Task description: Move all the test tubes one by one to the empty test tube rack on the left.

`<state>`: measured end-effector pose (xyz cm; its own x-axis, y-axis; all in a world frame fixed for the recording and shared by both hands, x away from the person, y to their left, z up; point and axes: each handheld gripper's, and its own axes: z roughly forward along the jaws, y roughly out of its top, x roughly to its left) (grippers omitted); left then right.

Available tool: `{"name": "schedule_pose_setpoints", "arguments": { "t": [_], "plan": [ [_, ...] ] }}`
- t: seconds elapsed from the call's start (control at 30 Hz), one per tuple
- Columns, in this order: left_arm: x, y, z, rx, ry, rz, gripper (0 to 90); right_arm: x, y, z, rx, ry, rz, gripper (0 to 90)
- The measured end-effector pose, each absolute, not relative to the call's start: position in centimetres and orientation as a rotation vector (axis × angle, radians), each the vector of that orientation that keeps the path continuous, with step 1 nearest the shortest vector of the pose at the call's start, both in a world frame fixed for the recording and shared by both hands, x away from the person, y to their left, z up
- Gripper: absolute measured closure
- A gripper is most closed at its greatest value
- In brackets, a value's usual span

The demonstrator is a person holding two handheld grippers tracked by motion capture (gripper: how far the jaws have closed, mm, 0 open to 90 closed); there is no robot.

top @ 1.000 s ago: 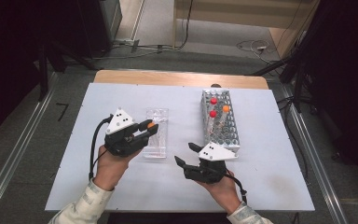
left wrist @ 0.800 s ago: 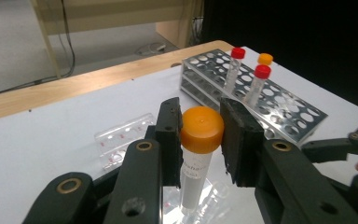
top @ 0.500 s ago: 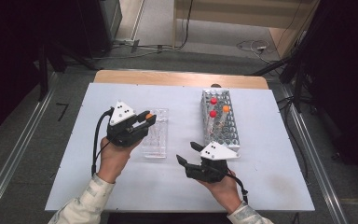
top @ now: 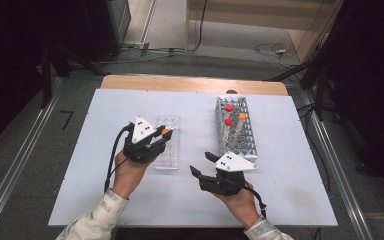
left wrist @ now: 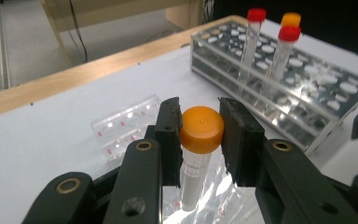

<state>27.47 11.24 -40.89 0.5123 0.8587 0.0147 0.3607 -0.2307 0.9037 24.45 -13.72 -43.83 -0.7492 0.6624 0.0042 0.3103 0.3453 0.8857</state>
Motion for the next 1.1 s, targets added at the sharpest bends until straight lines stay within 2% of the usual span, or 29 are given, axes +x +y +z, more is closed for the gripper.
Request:
{"name": "schedule_pose_setpoints", "arguments": {
  "t": [0.5, 1.1],
  "plan": [
    [27.71, 11.02, -41.79, 1.812, 1.039, 0.654, 69.0, 24.42, -13.67, -43.89, 0.857, 2.259, 1.365, 33.8],
    [27.74, 11.51, -41.52, 1.776, 1.056, 0.586, 58.9, 24.66, -14.12, -43.71, 0.863, 2.238, 1.360, 34.0]
  ]
}}
